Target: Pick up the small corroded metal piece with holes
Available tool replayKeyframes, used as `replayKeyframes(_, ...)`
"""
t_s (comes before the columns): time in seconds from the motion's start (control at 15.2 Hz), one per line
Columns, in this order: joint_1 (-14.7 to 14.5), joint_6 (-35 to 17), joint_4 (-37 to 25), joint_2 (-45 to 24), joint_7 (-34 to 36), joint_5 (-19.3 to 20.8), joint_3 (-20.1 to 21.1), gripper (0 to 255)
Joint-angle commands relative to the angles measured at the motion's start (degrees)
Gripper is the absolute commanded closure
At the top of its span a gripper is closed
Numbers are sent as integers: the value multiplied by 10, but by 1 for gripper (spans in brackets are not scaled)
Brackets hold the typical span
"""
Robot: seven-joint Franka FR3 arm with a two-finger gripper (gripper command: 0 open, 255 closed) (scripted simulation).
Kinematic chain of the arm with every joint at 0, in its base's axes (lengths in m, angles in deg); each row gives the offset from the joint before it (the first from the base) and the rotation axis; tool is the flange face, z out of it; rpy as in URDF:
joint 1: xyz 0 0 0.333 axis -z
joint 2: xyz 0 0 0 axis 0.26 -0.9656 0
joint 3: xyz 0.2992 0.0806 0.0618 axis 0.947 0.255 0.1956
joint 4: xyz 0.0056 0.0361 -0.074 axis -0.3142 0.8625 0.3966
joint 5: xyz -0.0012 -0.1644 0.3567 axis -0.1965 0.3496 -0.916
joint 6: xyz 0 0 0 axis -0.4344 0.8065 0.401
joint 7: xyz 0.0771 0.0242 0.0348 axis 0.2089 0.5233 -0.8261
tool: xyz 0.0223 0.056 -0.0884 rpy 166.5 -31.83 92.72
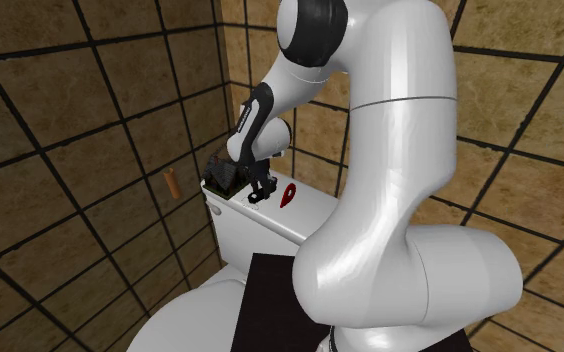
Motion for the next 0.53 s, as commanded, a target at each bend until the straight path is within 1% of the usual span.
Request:
replayKeyframes(0.0, 0, 1, -1, -1, 0, 0, 0, 255)
replayKeyframes(0.46, 16, 37, 9, 46, -17, -24, 21, 255)
